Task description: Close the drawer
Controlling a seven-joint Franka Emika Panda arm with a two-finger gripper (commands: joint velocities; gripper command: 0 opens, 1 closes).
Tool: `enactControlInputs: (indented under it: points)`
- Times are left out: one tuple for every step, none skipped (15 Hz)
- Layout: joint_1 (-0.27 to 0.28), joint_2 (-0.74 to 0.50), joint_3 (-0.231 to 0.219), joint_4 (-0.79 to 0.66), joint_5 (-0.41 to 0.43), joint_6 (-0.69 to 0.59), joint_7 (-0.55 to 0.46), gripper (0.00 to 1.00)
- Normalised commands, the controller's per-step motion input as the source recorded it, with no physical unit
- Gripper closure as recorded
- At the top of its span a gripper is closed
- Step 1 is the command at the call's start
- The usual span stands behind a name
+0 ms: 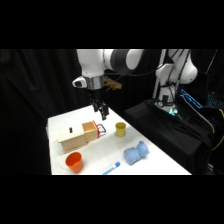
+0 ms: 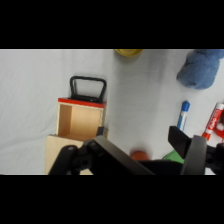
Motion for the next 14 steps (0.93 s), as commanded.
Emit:
enactControlInputs:
  points:
    - [-0.019, -0.01, 0.012, -0.02, -0.013, 0.04, 0.03, 0.00]
    - [-0.028, -0.02, 0.013, -0.05, 0.019, 0.06, 0.00, 0.00]
    - [-0.036, -0.05, 0.008, -0.09, 0.032, 0.09, 0.00, 0.00]
    - [-0.044, -0.10, 0.000, -0.15, 0.032, 0.14, 0.01, 0.00]
    - [-0.052, -0.13, -0.008, -0.19, 0.041, 0.17, 0.01, 0.00]
    - [-0.067, -0.18, -0.020, -0.27, 0.058, 0.23, 0.01, 0.00]
    - [-0.073, -0.21, -0.029, -0.32, 0.050, 0.29, 0.03, 0.00]
    - [-0.079, -0.23, -0.039, -0.35, 0.048, 0.33, 0.05, 0.00]
    - [-0.086, -0.24, -0.043, -0.38, 0.073, 0.38, 0.04, 0.00]
    - [-0.093, -0.24, -0.041, -0.40, 0.109, 0.43, 0.00, 0.00]
    - [-0.088, -0.23, -0.040, -0.39, 0.107, 0.43, 0.00, 0.00]
    - [-0.085, -0.21, -0.037, -0.38, 0.122, 0.43, 0.00, 0.00]
    - [-0.085, -0.18, -0.033, -0.35, 0.148, 0.43, -0.02, 0.00]
    - [-0.083, -0.15, -0.026, -0.32, 0.165, 0.43, -0.05, 0.00]
